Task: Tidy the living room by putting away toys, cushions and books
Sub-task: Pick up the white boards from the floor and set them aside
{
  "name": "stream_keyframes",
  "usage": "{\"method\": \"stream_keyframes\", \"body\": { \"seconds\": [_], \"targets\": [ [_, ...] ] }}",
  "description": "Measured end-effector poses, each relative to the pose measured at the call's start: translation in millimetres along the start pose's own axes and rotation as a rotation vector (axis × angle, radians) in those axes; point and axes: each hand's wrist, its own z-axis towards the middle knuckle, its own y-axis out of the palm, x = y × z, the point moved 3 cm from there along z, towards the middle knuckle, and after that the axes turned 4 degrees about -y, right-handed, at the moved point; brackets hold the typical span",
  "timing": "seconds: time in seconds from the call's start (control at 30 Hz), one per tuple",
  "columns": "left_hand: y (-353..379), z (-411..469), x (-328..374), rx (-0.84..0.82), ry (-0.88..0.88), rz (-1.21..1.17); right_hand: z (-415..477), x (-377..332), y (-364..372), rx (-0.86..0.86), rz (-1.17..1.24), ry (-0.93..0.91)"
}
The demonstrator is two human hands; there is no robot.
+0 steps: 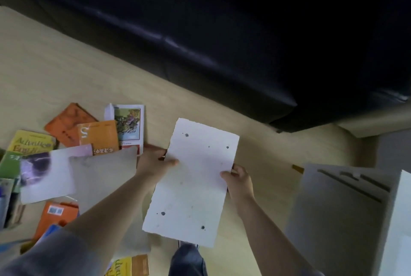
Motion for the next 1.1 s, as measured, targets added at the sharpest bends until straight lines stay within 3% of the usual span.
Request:
{"method": "stream_keyframes", "body": {
  "seconds": [0.5, 1.1],
  "targets": [
    [38.5, 101.4, -42.7, 0.017, -0.042, -0.010, 98.8, 39.0, 49.7, -0.034, -0.040, -0.017],
    [13.0, 149.3, -59.7, 0.052, -0.003, -0.013, 121.4, 37.4, 96.6, -0.109, 0.008, -0.018]
  ]
}}
